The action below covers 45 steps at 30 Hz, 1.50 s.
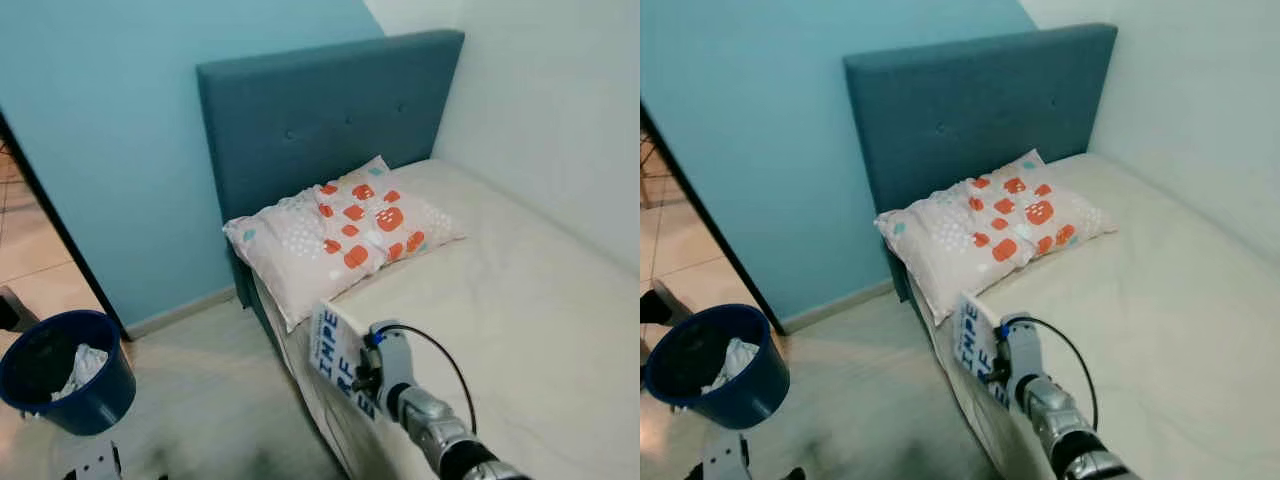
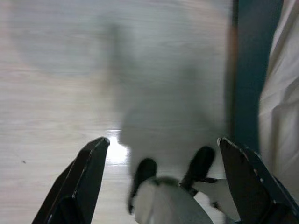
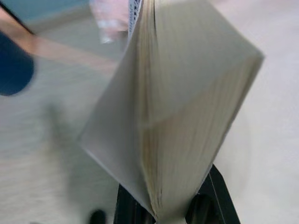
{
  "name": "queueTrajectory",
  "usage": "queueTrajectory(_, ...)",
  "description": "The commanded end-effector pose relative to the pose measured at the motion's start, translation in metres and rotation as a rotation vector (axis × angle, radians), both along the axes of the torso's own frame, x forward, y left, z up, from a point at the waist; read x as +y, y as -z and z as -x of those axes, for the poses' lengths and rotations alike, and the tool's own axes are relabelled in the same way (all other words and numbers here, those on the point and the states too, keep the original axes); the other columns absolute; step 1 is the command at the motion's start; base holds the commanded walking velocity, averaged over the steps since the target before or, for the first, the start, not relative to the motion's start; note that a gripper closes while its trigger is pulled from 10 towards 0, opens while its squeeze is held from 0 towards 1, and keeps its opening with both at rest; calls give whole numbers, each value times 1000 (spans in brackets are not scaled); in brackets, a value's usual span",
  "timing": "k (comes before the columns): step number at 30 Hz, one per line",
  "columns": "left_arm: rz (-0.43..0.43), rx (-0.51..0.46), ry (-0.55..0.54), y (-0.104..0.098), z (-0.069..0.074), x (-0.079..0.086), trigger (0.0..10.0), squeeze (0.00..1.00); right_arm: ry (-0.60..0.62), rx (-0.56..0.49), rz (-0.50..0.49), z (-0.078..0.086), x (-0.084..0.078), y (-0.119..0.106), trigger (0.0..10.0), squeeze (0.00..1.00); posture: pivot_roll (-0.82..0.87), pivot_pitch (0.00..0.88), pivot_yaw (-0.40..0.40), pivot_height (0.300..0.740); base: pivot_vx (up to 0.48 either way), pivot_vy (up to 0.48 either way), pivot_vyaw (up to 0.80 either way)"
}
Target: Clean up the room
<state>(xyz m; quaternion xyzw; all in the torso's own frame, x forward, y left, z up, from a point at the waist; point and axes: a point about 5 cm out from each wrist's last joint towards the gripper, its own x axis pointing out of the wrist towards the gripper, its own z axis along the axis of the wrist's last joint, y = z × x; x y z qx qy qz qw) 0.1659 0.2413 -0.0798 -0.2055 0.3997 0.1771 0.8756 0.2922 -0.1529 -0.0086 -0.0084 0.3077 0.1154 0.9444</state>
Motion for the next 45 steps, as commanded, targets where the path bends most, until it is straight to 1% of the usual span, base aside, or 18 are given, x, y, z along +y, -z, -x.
queueTrajectory(1, -12, 35, 1, 4, 9, 0, 10000, 0, 15, -24, -3, -4, 2, -4, 10000, 0, -65, 68, -32, 740, 0, 0, 0)
queueTrajectory(3, -13, 40, 0, 4, 10, 0, 10000, 0, 42, -14, -2, -4, 0, -3, 10000, 0, -65, 68, -32, 740, 0, 0, 0)
queueTrajectory(6, -13, 38, 1, 4, 10, 1, 10000, 0, 87, -17, -49, -5, -2, -4, 10000, 0, -68, 67, -31, 740, 0, 0, 0)
queueTrajectory(8, -17, 40, 7, 4, 10, 1, 10000, 0, 133, -43, -138, -9, -3, -9, 10000, 0, -71, 67, -30, 740, 0, 0, 0)
queueTrajectory(13, -19, 43, 11, 4, 10, 1, 10000, 0, 176, -57, -196, -13, -6, -13, 10000, 0, -70, 69, -30, 740, 0, 0, 0)
queueTrajectory(17, -22, 47, 20, 5, 11, 2, 10000, 0, 317, -18, -232, -13, -19, -11, 10000, 0, -58, 78, -26, 740, 0, 0, 0)
queueTrajectory(20, -22, 48, 21, 5, 11, 2, 10000, 0, 351, -9, -248, -12, -22, -10, 10000, 0, -58, 78, -26, 740, 0, 0, 0)
queueTrajectory(22, -23, 52, 24, 6, 15, 3, 10000, 0, 481, 54, -314, -4, -31, -2, 10000, 0, -36, 112, -16, 740, 0, 0, 0)
queueTrajectory(27, -25, 55, 25, 6, 17, 4, 10000, 0, 521, 80, -335, -1, -33, 1, 10000, 0, -33, 118, -15, 740, 0, 0, 0)
queueTrajectory(29, -39, 66, 26, 8, 28, 11, 10000, 0, 576, 109, -434, 4, -32, 6, 10000, 0, 15, 183, 3, 740, 0, 0, 0)
queueTrajectory(31, -39, 66, 26, 8, 28, 11, 10000, 0, 576, 109, -434, 4, -32, 6, 10000, 0, 15, 183, 3, 740, 0, 0, 0)
queueTrajectory(33, -53, 72, 21, 8, 40, 20, 10000, 0, 572, 87, -496, 1, -30, 3, 10000, 0, 51, 237, 22, 740, 0, 0, 0)
queueTrajectory(34, -53, 72, 21, 8, 40, 20, 10000, 0, 572, 87, -496, 1, -30, 3, 10000, 0, 51, 237, 22, 740, 0, 0, 0)
queueTrajectory(36, -75, 63, 20, 7, 56, 35, 10000, 0, 547, 64, -486, -6, -33, -4, 10000, 0, 82, 313, 37, 740, 0, 0, 0)
queueTrajectory(40, -85, 46, 23, 5, 62, 41, 10000, 0, 560, 60, -496, -7, -36, -6, 10000, 0, 94, 337, 39, 740, 0, 0, 0)
queueTrajectory(41, -90, 35, 22, 4, 63, 43, 10000, 0, 565, 51, -524, -8, -37, -7, 10000, 0, 124, 383, 45, 740, 0, 0, 0)
queueTrajectory(42, -100, 18, 22, 2, 66, 48, 10000, 0, 573, 40, -562, -8, -39, -8, 10000, 0, 131, 394, 48, 740, 0, 0, 0)
queueTrajectory(45, -106, 2, 24, 0, 66, 51, 10000, 0, 577, 36, -577, -8, -40, -8, 10000, 0, 145, 413, 57, 740, 0, 0, 0)
